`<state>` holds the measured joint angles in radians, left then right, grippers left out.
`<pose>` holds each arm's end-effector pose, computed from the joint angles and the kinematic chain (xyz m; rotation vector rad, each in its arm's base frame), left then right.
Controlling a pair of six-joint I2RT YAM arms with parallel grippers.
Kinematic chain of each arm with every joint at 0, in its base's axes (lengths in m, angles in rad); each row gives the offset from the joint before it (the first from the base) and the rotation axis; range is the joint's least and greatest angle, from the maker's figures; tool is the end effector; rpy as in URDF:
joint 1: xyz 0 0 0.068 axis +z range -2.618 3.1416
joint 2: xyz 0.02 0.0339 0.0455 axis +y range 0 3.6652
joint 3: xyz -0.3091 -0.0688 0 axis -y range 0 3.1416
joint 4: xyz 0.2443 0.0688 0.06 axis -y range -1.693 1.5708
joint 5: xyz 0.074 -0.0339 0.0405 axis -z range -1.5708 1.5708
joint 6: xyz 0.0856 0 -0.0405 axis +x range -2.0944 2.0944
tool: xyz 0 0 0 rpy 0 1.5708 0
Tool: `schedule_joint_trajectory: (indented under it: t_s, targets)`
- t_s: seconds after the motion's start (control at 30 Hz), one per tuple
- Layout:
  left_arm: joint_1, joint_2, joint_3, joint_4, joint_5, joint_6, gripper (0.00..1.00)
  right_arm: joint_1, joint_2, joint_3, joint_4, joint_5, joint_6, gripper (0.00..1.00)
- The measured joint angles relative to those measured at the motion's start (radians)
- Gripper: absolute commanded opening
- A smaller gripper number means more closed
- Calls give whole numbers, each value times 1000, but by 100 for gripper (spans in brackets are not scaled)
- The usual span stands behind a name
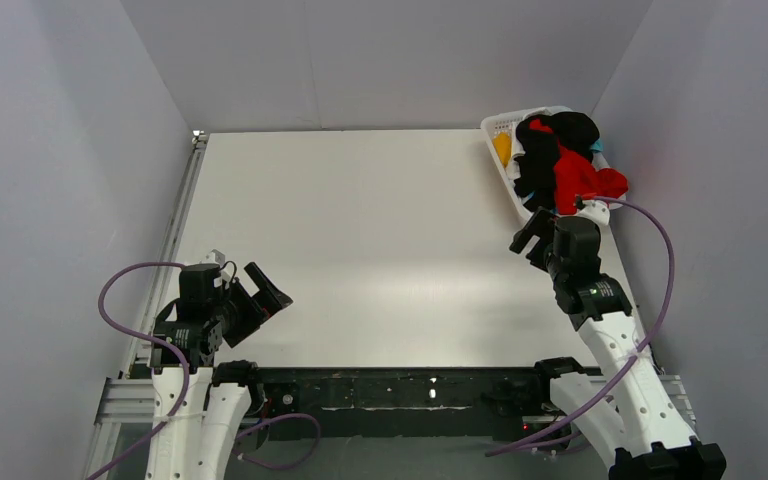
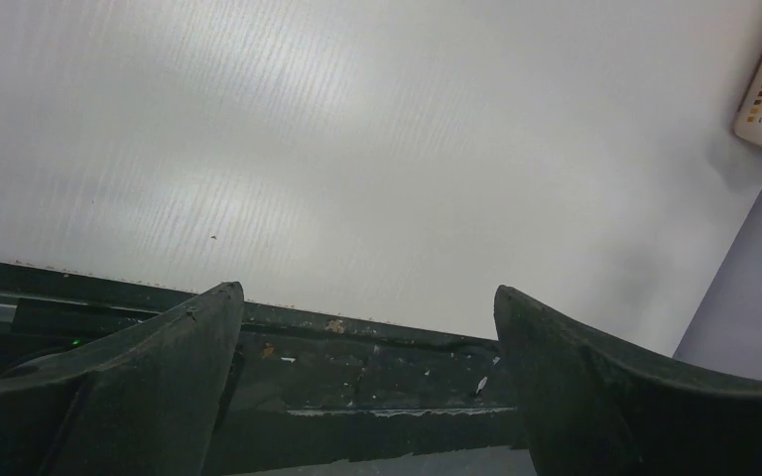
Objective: Fold and stack the t-shirts
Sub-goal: Grab crumpled tshirt from bin with the right arm
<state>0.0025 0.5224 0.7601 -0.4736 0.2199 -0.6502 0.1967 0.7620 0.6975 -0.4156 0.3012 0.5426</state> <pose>0.1287 -0.0184 0.3467 -0.4390 1.7974 -0.6552 0.1836 0.0107 0.2991 0.5315 1.9604 0.1572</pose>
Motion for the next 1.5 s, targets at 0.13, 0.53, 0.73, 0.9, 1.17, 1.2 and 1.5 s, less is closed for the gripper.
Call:
schedule_joint_trajectory:
  t_s: [0.13,0.53,0.73,0.9,1.17,1.2,1.5]
  targets:
    - [0,2,0,-4,-3,0,99,0,-3,20,-3,37,7,91]
    - [0,29,8,-9,-47,-17,99,-2,106,226,-14,61,-58,91]
    - [0,53,8,-10,-57,-36,99,-51,399,604,-156,63,-109,86]
    - [0,71,8,-10,-60,-41,100,-130,672,893,-293,34,-163,80]
    - [0,72,8,-10,-66,-40,99,-318,932,1054,-447,-94,-369,74]
    - [0,72,8,-10,-66,-40,99,-338,946,1054,-457,-117,-398,73]
    - [0,87,8,-6,-66,-37,99,-376,1046,1054,-444,-271,-547,65]
